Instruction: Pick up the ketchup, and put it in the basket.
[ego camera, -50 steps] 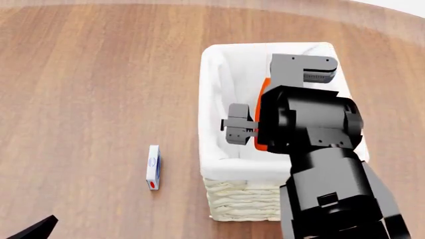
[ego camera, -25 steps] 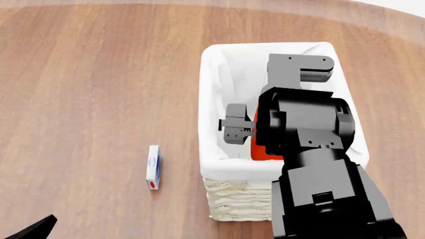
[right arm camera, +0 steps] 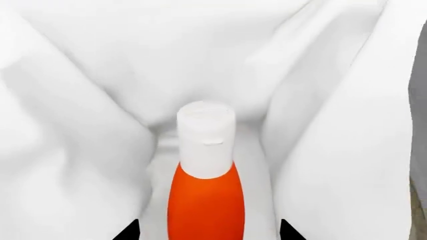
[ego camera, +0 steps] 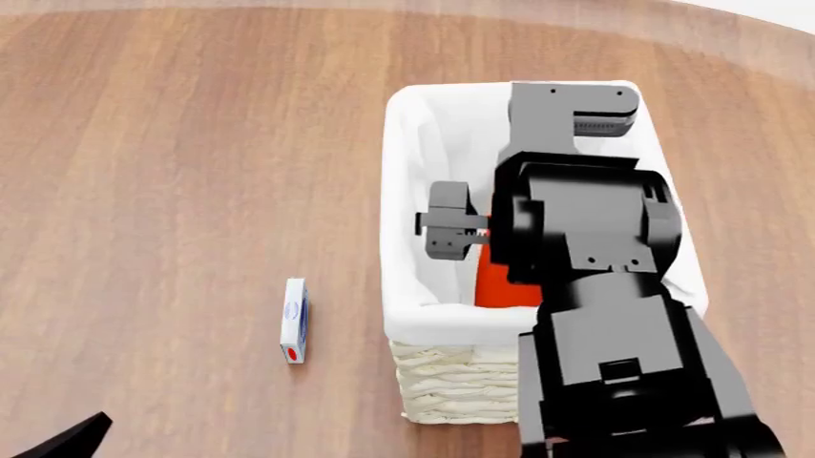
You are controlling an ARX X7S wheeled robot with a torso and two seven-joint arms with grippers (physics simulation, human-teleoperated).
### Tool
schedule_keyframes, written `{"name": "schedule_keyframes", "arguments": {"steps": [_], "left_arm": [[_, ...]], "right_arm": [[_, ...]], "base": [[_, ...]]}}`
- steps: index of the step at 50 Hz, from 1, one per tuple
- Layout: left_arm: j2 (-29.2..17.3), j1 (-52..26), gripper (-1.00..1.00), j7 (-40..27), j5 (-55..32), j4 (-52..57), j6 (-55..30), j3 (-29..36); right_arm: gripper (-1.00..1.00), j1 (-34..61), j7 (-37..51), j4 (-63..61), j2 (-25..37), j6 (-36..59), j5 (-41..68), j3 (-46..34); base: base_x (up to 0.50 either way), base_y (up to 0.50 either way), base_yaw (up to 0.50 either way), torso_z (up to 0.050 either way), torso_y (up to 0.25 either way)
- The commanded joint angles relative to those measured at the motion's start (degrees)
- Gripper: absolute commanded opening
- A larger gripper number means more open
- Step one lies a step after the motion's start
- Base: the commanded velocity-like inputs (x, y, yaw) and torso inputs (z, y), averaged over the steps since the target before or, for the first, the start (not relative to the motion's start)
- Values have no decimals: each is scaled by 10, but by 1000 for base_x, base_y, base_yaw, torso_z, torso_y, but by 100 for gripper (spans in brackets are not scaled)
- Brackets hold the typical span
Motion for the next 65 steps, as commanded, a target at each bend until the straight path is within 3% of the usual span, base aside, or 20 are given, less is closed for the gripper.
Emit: {"name": "schedule_keyframes", "arguments": {"steps": [1,12,28,43,58,65], "left_arm": [[2,-2,100,-1,2,2,-3,4],[4,-4,100,1,4,8,-4,9],[0,-1,100,-4,6,16,-3,10],[4,-8,100,-5,8,18,-12,19],[5,-12,100,-9,10,20,-16,23],[6,-15,100,-9,14,22,-20,27]], "right_arm": [[100,-16,21,-86,11,49,16,2],[100,-74,95,-309,41,179,67,39],[100,-162,165,-603,75,297,125,63],[100,-280,146,-861,162,203,110,-42],[100,-369,191,-1006,211,128,64,-72],[100,-402,207,-1068,254,70,7,-130]], "base": [[0,0,0,0,0],[0,0,0,0,0],[0,0,0,0,0],[0,0,0,0,0],[0,0,0,0,0],[0,0,0,0,0]]}}
